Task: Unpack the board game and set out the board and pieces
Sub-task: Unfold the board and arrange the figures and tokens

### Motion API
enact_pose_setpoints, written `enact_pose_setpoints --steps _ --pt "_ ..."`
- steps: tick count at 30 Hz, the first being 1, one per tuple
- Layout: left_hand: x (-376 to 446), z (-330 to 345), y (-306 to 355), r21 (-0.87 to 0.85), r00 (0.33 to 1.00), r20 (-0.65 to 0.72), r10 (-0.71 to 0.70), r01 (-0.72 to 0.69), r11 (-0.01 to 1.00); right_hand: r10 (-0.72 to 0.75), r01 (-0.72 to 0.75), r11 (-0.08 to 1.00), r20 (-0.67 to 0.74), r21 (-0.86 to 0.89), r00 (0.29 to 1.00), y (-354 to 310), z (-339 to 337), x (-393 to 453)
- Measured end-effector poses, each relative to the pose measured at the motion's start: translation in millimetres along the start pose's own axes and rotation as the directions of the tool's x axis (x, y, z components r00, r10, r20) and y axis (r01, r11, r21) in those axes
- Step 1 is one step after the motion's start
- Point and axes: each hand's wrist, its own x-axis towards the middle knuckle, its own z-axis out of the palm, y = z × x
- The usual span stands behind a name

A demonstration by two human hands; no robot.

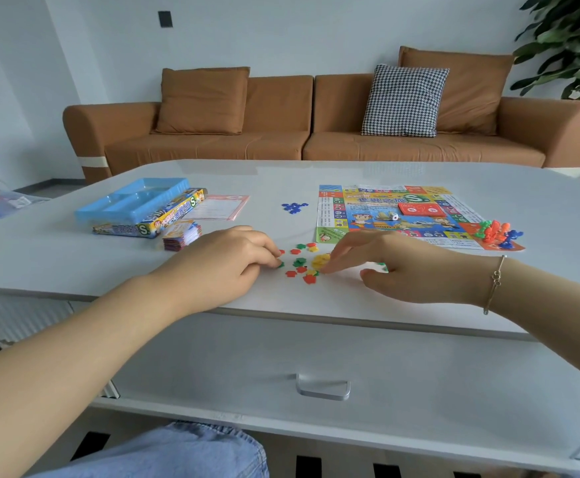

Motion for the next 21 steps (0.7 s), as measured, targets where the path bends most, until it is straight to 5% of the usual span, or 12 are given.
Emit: enact_pose_setpoints --steps 5,13,21 --pt "-3 -6 1 -0.048 1.0 -0.012 -0.017 0.016 0.999 -0.071 0.045 0.962 -0.088 -0.27 0.994 1 -3 -7" --pt "-6 -7 12 -0.244 0.999 -0.022 0.025 -0.03 0.969 -0.048 0.041 0.975 -0.029 -0.216 0.998 -6 4 -3" --pt "-4 -4 15 -0.259 0.995 -0.077 0.062 -0.08 0.963 -0.071 0.061 0.973 -0.037 -0.223 0.997 -6 4 -2"
